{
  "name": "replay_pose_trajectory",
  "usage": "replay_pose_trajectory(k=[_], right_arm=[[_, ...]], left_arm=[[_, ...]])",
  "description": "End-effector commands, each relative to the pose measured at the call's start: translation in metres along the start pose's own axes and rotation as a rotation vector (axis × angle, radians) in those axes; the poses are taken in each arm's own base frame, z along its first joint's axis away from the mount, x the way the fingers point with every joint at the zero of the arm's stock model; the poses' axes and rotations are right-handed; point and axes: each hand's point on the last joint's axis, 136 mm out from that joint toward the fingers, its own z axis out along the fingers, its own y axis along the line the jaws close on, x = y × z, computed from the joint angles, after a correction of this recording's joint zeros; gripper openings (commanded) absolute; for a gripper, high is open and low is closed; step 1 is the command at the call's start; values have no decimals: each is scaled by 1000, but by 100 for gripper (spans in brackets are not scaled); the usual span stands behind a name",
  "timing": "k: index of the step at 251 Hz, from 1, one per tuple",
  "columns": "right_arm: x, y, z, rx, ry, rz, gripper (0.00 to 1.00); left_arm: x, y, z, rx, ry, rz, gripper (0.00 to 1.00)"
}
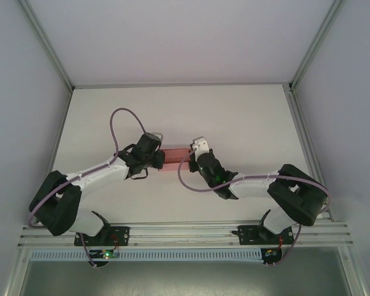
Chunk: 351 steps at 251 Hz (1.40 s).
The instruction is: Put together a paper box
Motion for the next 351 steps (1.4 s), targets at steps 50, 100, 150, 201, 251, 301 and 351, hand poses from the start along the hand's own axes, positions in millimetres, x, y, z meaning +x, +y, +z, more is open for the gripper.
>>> replay_pose_trajectory(k=[50,100,150,201,251,301,351], right_arm=[[14,10,-18,-36,-25,-183,0],[33,23,-26,-101,-14,-269,0],[44,27,-29,-84,-22,-345,0],[53,31,-33,-89,-19,-407,0],[57,38,-38,-120,-15,-420,0],[65,46,-45,-192,1,-418,4],[58,42,-56,-201,10,-424,33]], left_arm=[[44,2,-59,-13,188,-93,69],[30,-16,-106,99,112,-225,100],[-16,-14,-132,64,-19,-401,100],[0,18,-78,-32,170,-556,100],[22,18,-29,111,261,-638,96],[26,11,0,229,209,-648,71],[36,23,9,176,198,-621,60]])
